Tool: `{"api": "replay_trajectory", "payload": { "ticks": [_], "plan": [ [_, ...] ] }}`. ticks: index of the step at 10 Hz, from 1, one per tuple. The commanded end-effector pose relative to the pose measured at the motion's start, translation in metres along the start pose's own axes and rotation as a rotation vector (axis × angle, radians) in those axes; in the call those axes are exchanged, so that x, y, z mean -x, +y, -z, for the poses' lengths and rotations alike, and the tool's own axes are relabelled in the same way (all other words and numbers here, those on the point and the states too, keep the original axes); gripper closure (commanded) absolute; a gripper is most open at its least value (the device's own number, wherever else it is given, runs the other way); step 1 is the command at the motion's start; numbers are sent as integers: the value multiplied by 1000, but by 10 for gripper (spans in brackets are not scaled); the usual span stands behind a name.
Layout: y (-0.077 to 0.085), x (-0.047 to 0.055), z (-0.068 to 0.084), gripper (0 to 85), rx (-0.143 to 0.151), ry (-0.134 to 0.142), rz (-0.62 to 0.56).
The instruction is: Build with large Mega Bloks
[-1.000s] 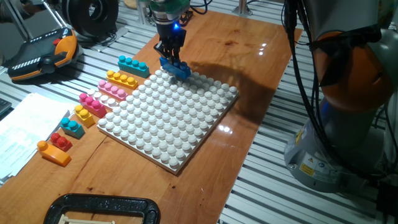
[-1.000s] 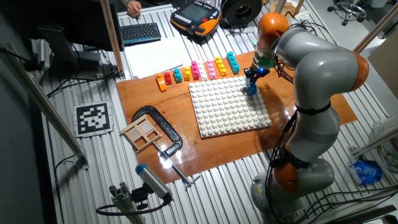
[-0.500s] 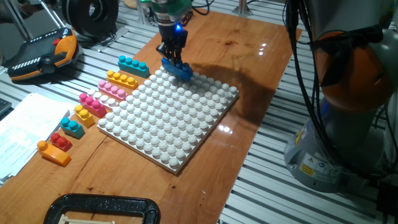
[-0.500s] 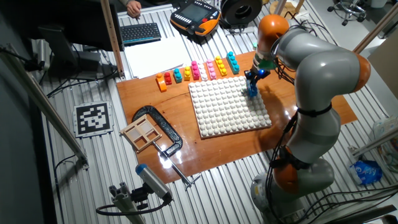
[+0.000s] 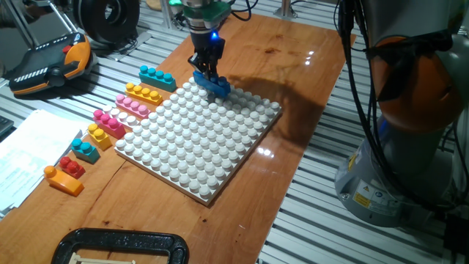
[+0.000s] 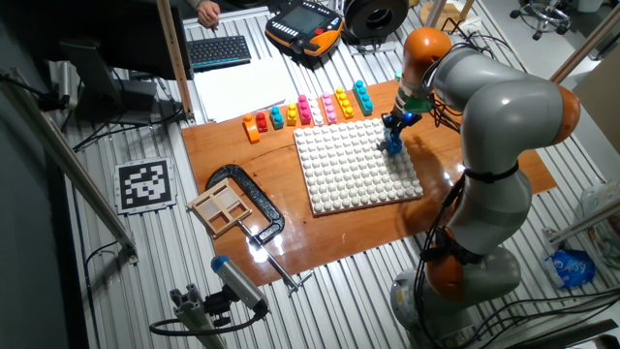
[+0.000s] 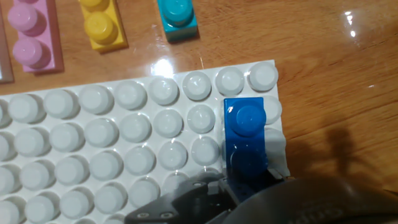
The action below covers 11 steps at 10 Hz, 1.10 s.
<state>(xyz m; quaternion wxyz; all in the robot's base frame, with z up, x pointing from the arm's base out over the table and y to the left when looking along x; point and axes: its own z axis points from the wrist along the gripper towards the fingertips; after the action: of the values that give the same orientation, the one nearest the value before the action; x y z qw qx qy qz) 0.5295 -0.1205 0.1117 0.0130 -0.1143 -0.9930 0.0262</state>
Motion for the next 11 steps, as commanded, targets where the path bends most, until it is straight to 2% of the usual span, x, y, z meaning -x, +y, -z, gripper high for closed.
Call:
{"api": "replay_trajectory", "payload": {
  "ticks": [1, 11],
  "plan": [
    [0, -1, -1, 850, 0, 0, -1],
    [1, -2, -17, 850, 26, -16, 2]
  ]
}}
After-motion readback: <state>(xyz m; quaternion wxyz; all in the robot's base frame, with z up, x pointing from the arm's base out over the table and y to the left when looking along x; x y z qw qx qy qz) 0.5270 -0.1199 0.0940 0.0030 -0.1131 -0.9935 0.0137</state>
